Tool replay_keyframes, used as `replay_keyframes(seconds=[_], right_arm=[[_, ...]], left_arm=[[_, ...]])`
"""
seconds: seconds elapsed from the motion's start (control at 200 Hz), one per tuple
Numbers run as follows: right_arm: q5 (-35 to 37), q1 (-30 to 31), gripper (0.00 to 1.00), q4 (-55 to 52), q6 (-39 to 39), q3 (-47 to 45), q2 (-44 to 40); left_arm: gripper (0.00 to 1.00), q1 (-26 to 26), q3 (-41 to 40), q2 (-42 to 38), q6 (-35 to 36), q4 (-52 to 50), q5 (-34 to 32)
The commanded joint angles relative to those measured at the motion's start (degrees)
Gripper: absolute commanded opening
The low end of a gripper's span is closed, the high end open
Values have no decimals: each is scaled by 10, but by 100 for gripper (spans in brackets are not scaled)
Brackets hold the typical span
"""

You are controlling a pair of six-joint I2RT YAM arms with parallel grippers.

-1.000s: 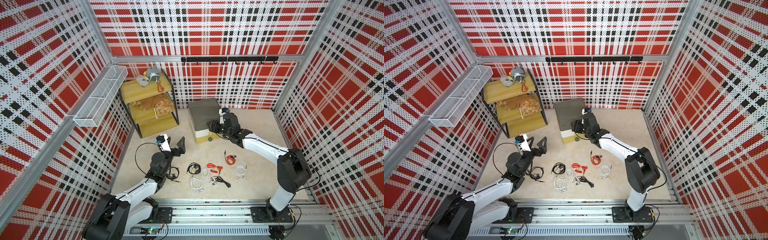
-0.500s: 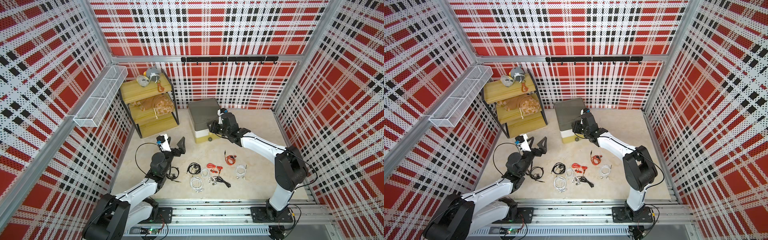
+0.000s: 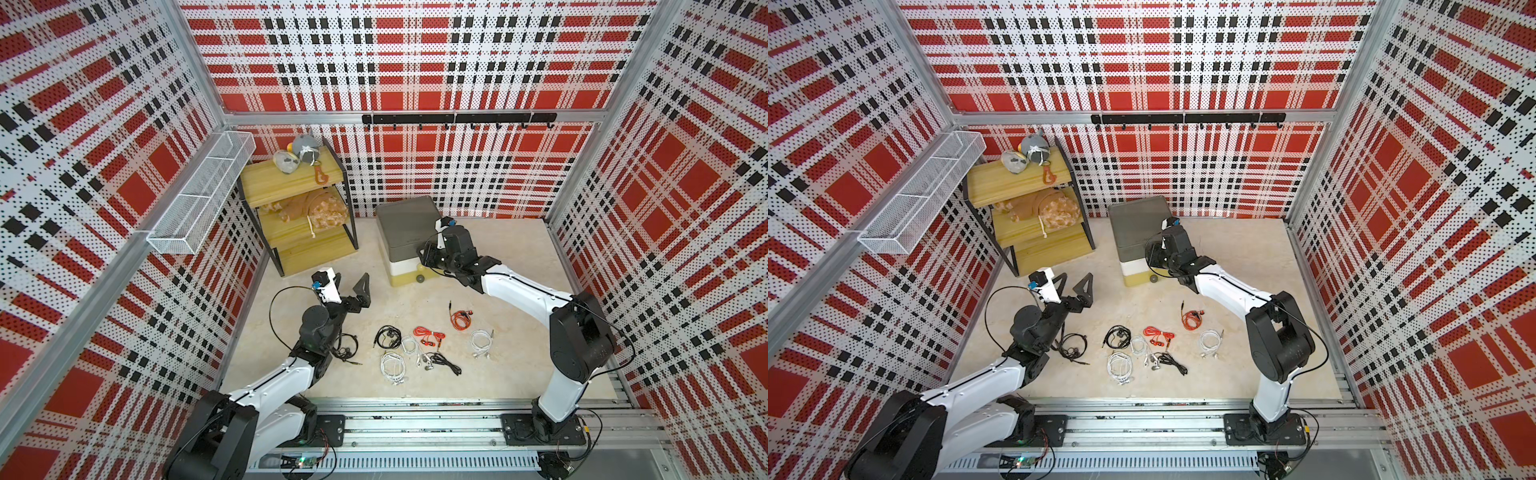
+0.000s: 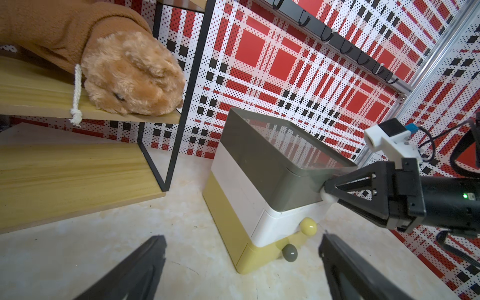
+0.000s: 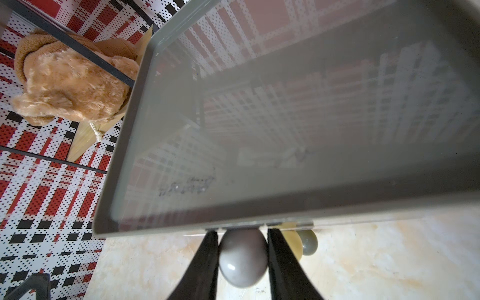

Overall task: Place the wired earphones into the drawer by color
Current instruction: Open the drawer in the storage box.

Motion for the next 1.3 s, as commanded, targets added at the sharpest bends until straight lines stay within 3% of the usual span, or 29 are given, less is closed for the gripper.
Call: replay_keyframes(seconds=[0.0, 1.298], right_arm=[[13, 4, 29, -3, -5, 4, 0], [20, 29, 30, -17, -2, -137, -116]], left_arm=[[99, -4, -10, -10, 9, 12, -7], [99, -9, -11, -10, 12, 11, -14]])
